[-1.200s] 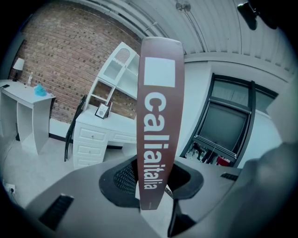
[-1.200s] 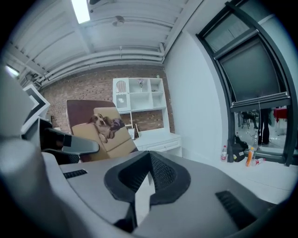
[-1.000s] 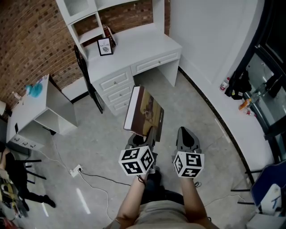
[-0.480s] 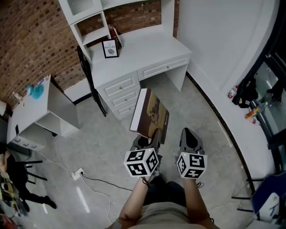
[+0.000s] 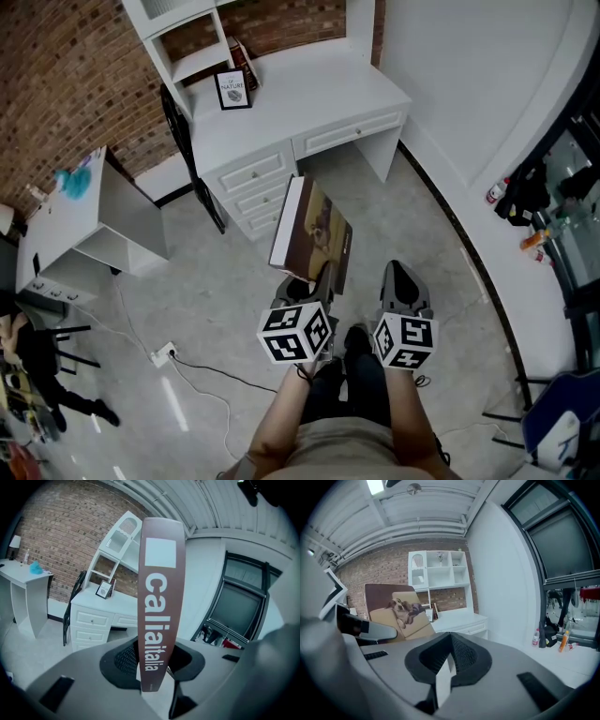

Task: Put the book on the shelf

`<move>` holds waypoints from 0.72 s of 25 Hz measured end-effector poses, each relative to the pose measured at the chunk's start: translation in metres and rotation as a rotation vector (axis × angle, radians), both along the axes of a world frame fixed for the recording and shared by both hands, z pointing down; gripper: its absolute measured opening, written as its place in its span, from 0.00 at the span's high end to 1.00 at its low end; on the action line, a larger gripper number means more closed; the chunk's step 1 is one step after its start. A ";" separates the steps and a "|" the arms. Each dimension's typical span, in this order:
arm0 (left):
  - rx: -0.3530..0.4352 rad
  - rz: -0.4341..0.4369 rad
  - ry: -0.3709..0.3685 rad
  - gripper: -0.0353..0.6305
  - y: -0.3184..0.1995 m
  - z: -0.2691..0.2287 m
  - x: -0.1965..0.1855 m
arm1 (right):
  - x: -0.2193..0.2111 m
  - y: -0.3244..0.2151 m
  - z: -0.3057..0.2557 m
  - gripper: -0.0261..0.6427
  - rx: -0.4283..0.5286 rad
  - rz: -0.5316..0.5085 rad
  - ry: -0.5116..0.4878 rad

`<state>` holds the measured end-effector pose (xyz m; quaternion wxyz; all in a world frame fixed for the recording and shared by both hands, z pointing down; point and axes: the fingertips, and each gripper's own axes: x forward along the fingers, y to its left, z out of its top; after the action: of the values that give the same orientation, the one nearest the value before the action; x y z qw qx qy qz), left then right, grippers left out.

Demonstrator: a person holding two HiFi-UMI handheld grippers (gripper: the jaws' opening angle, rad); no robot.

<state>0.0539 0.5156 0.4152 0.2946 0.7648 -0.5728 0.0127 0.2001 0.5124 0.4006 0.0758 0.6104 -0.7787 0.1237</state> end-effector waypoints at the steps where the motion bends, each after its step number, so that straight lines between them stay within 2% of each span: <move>1: -0.001 -0.003 -0.002 0.72 -0.004 0.001 0.001 | 0.001 -0.004 0.001 0.94 -0.002 -0.004 -0.001; 18: 0.002 -0.061 -0.024 0.72 -0.109 -0.006 0.045 | 0.034 -0.124 -0.002 0.94 -0.001 -0.101 -0.037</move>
<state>0.0990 0.4069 0.4096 0.2871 0.7472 -0.5993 0.0125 0.2343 0.3879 0.3986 0.0679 0.5680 -0.8096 0.1314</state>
